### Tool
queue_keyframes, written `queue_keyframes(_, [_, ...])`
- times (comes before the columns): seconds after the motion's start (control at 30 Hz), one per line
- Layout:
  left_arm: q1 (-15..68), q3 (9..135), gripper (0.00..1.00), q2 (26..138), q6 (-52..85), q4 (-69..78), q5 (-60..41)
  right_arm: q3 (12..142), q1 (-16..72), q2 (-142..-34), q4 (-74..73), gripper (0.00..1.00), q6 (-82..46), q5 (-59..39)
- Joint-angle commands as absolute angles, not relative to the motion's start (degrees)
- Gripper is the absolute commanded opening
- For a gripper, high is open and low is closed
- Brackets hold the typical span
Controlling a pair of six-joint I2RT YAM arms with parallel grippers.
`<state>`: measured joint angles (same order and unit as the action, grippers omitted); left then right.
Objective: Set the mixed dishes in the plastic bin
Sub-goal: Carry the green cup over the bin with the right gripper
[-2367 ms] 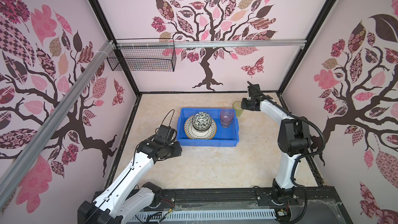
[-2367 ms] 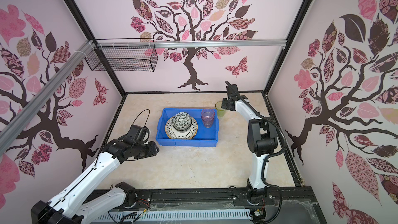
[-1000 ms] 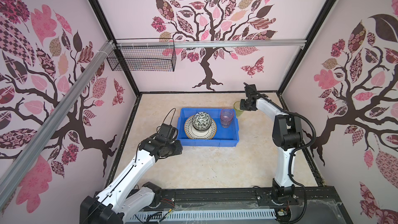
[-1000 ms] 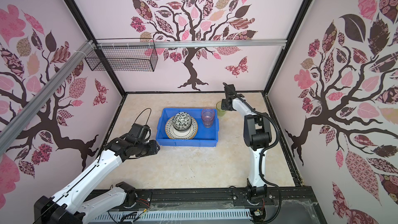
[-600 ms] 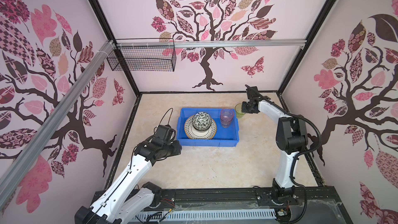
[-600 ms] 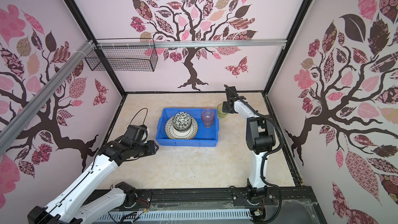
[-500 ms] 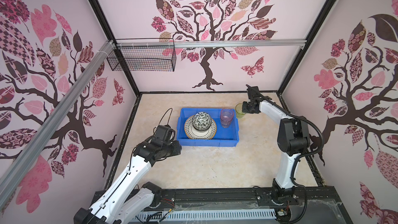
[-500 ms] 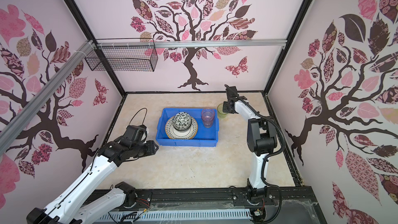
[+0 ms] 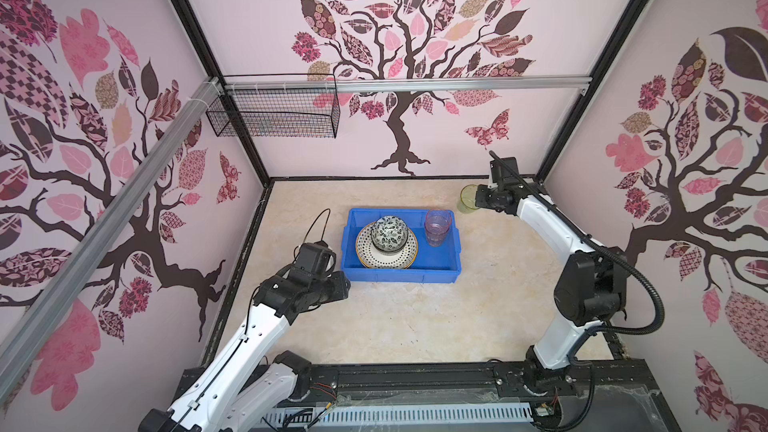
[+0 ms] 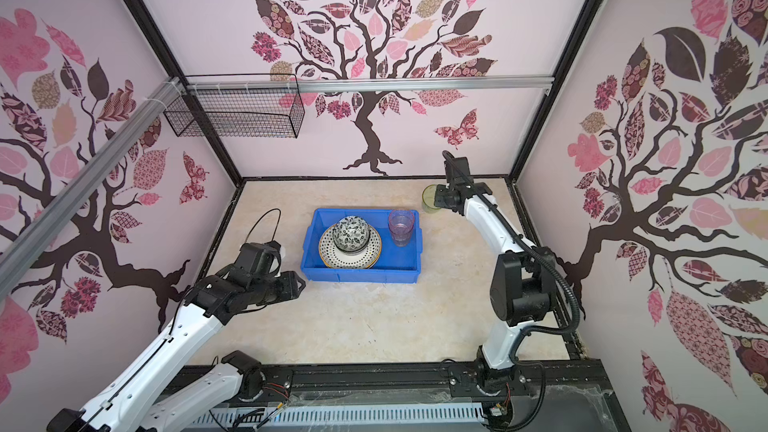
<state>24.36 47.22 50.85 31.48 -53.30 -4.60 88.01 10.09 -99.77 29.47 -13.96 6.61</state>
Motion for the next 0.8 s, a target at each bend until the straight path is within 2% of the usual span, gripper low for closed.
queue_keyframes(0.0, [24.2,46.8,0.47,50.0,31.5,-53.9,-5.0,88.1,11.1,-95.4,30.8,0.00,-14.4,6.4])
queue_keyframes(0.77, [24.2,47.0,0.48,49.4,31.4,-53.7,-5.8,89.6,17.9,-90.3,35.0,0.00,-12.4,0.8])
